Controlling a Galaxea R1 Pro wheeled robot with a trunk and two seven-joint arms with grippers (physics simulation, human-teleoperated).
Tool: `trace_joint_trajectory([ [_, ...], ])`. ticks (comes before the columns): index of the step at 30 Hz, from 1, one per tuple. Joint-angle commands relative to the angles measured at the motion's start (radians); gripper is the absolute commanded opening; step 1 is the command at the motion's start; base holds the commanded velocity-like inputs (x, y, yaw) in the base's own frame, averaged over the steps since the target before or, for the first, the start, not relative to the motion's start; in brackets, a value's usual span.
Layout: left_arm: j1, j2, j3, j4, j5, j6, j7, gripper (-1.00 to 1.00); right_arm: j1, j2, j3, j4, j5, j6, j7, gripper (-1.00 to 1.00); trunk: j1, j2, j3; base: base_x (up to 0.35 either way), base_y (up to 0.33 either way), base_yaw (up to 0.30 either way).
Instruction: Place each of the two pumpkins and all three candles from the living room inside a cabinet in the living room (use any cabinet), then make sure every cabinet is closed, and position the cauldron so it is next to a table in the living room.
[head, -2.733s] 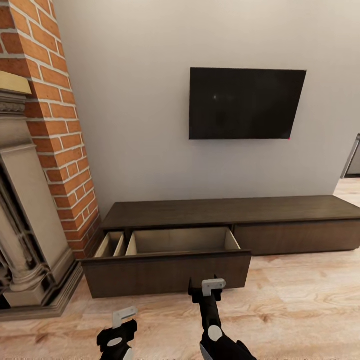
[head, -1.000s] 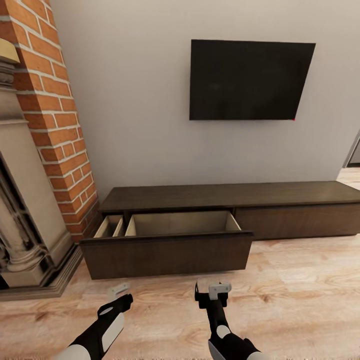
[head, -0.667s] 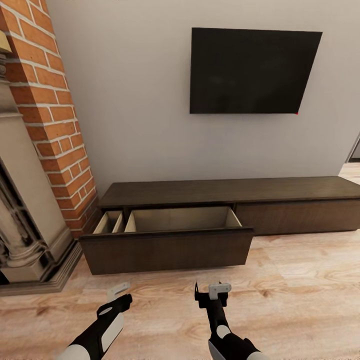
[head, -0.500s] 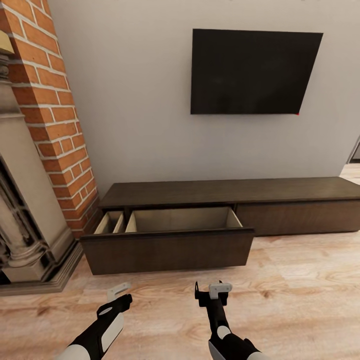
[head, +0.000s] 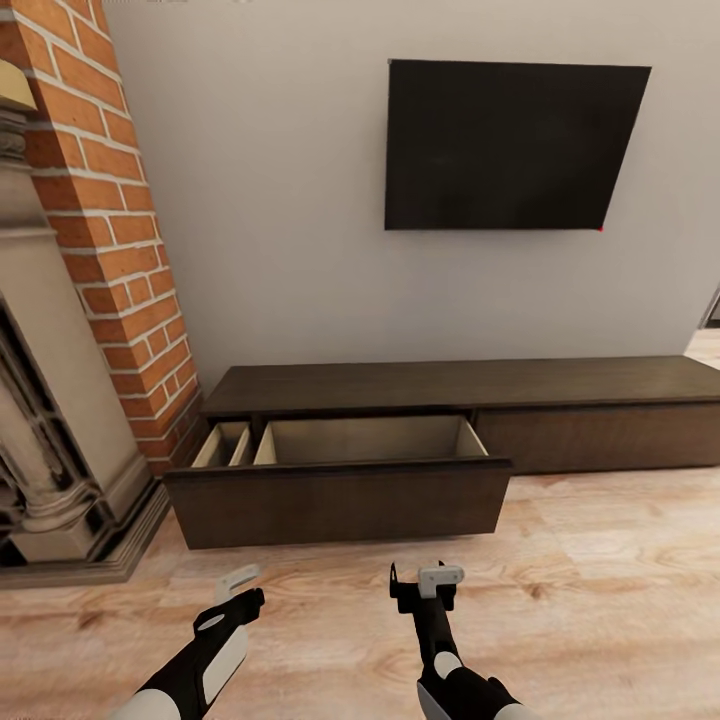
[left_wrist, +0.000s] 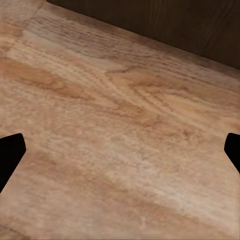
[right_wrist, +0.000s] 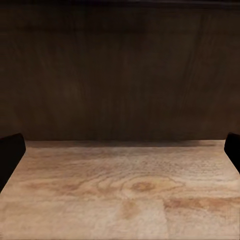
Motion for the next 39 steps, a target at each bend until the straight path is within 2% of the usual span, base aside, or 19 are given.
trace_joint_trajectory([
  [1, -0.001, 0.001, -0.008, -0.001, 0.008, 0.000, 0.008, 1.00, -0.001, 0.000, 0.009, 0.001, -0.008, -0.004, -0.005, 1.00, 0.000, 0.000, 0.000, 0.000, 0.000, 0.155],
  [12, -0.001, 0.001, -0.008, -0.001, 0.008, 0.000, 0.008, 1.00, -0.001, 0.000, 0.009, 0.001, -0.008, -0.003, -0.005, 1.00, 0.000, 0.000, 0.010, 0.000, 0.000, 0.168],
  [30, -0.001, 0.001, -0.008, -0.001, 0.008, -0.001, 0.008, 1.00, -0.001, -0.001, 0.009, 0.003, -0.008, 0.002, -0.004, 1.00, 0.000, 0.000, 0.010, 0.000, 0.000, 0.008],
  [35, -0.001, 0.001, -0.008, -0.001, 0.007, -0.001, 0.008, 1.00, -0.001, -0.001, 0.006, -0.001, -0.014, 0.073, -0.003, 1.00, 0.000, 0.000, 0.010, 0.000, 0.000, 0.000],
  [39, -0.001, 0.001, -0.008, -0.001, 0.007, -0.001, 0.008, 1.00, -0.018, -0.002, 0.002, -0.013, -0.018, 0.179, -0.003, 1.00, 0.000, 0.000, 0.010, 0.000, 0.000, 0.000],
])
